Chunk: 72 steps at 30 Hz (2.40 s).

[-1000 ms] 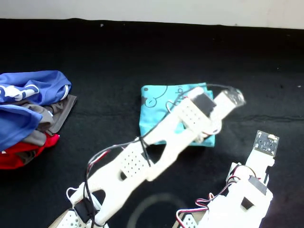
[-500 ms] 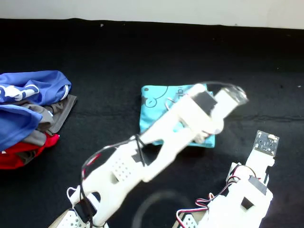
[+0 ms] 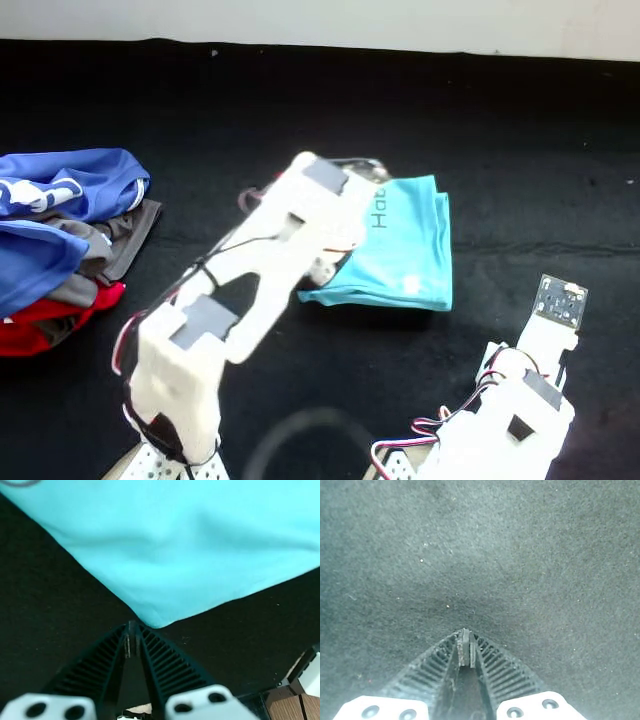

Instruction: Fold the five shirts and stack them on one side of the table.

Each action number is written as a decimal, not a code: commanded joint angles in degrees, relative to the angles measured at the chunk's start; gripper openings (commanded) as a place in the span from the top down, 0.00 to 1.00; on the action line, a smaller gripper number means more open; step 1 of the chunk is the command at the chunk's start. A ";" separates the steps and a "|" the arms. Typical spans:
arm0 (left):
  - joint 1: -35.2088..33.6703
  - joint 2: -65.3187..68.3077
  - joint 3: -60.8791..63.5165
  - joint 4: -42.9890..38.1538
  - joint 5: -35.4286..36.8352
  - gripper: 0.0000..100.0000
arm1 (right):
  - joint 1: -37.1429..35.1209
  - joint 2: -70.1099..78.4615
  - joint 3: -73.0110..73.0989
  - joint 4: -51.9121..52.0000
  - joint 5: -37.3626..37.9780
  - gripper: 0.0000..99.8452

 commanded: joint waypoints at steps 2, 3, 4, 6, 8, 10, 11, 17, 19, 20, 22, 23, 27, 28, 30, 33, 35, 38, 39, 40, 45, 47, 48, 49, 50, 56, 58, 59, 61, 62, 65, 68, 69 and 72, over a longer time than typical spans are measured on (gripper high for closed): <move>-0.04 -5.58 8.84 -7.65 0.35 0.99 | 0.04 -0.13 0.57 -1.01 0.44 0.99; -0.04 -6.20 9.71 -8.09 0.44 0.99 | 0.04 -0.13 0.57 -1.01 0.44 0.99; -0.22 -6.90 9.89 -8.09 0.44 0.99 | 0.04 -0.13 0.57 -1.01 0.44 0.99; -0.57 -9.36 8.92 -7.38 0.44 0.99 | 0.04 -0.13 0.57 -1.01 0.44 0.99; -0.66 -12.53 6.99 -6.59 0.44 0.99 | 0.04 -0.13 0.57 -1.01 0.44 0.99; -0.31 -15.43 5.32 -6.86 0.44 0.99 | 0.04 -0.13 0.57 -1.01 0.44 0.99; -0.13 -16.40 4.44 -7.12 0.44 0.99 | 0.04 -0.13 0.57 -1.01 0.44 0.99; -0.04 -12.97 6.81 -10.81 0.44 0.99 | 0.04 -0.13 0.57 -1.01 0.44 0.99; -0.04 -11.03 9.54 -10.81 0.53 0.99 | 0.04 -0.13 0.57 -1.01 0.35 0.99; 0.04 -10.42 11.21 -10.99 0.53 0.99 | 0.04 -0.13 0.57 -1.01 0.35 0.99; 0.04 -9.80 14.64 -12.48 0.53 0.99 | 0.04 -0.13 0.57 -1.01 0.35 0.99; -0.13 -9.80 16.48 -13.54 0.53 0.99 | 0.04 -0.13 0.57 -1.01 0.35 0.99; -0.48 -9.89 21.76 -16.53 0.53 0.99 | 0.04 -0.13 0.57 -1.01 0.35 0.99; -0.48 -9.89 22.20 -16.62 0.53 0.99 | 0.04 -0.13 0.57 -1.01 0.35 0.99; -0.48 -10.59 22.37 -16.44 0.53 0.99 | 0.04 -0.13 0.57 -1.01 0.35 0.99; -0.40 -14.90 22.37 -16.09 0.53 0.99 | 0.04 -0.13 0.57 -1.01 0.35 0.99; -0.57 -19.91 22.37 -16.09 0.53 0.99 | 0.04 -0.13 0.57 -1.01 0.35 0.99; -0.57 -26.59 22.55 -17.49 0.26 0.99 | 0.04 -0.13 0.57 -1.01 0.35 0.99; -0.31 -27.56 22.99 -19.87 0.35 0.99 | 0.04 -0.13 0.57 -1.01 0.35 0.99; -0.04 -27.82 23.34 -22.42 0.44 0.99 | 0.04 -0.13 0.57 -1.01 0.35 0.99; 1.27 -23.52 27.91 -29.19 0.53 0.99 | 0.04 -0.13 0.57 -1.01 0.35 0.99; 2.33 -21.05 30.46 -28.75 0.53 0.99 | 0.04 -0.13 0.57 -1.01 0.35 0.99; 2.77 -20.26 32.04 -28.92 0.53 0.99 | 0.04 -0.13 0.57 -1.01 0.35 0.99; 3.03 -19.47 33.36 -29.80 0.53 0.99 | 0.04 -0.13 0.57 -1.01 0.35 0.99; 3.21 -19.03 34.68 -30.77 0.53 0.99 | 0.04 -0.13 0.57 -1.01 0.35 0.99; 3.21 -19.12 38.20 -32.18 0.53 0.99 | 0.04 -0.13 0.57 -1.01 0.35 0.99; 3.12 -19.21 37.85 -32.18 0.53 0.99 | 0.04 -0.13 0.13 -0.84 0.26 0.99; 3.30 -19.56 37.49 -32.18 0.53 0.99 | 0.04 -0.04 -0.04 -0.13 0.26 0.99; 3.56 -21.58 36.44 -32.09 0.62 0.99 | 0.04 -0.04 -5.05 6.99 0.26 0.99; 4.00 -23.08 35.82 -31.82 0.62 0.99 | 0.04 0.31 -10.07 12.70 0.26 0.99; 4.35 -29.32 32.75 -27.52 0.53 0.99 | -1.36 0.66 -27.82 25.36 -2.64 0.99; 2.95 -36.35 29.49 -22.33 0.18 0.99 | -7.25 3.30 -45.23 34.42 -5.19 0.99; 1.63 -38.55 29.05 -21.27 0.18 0.99 | -10.15 5.41 -50.42 36.97 -5.98 0.99; -4.00 -43.74 29.76 -20.22 0.09 0.99 | -18.59 14.73 -63.25 42.07 -9.14 0.99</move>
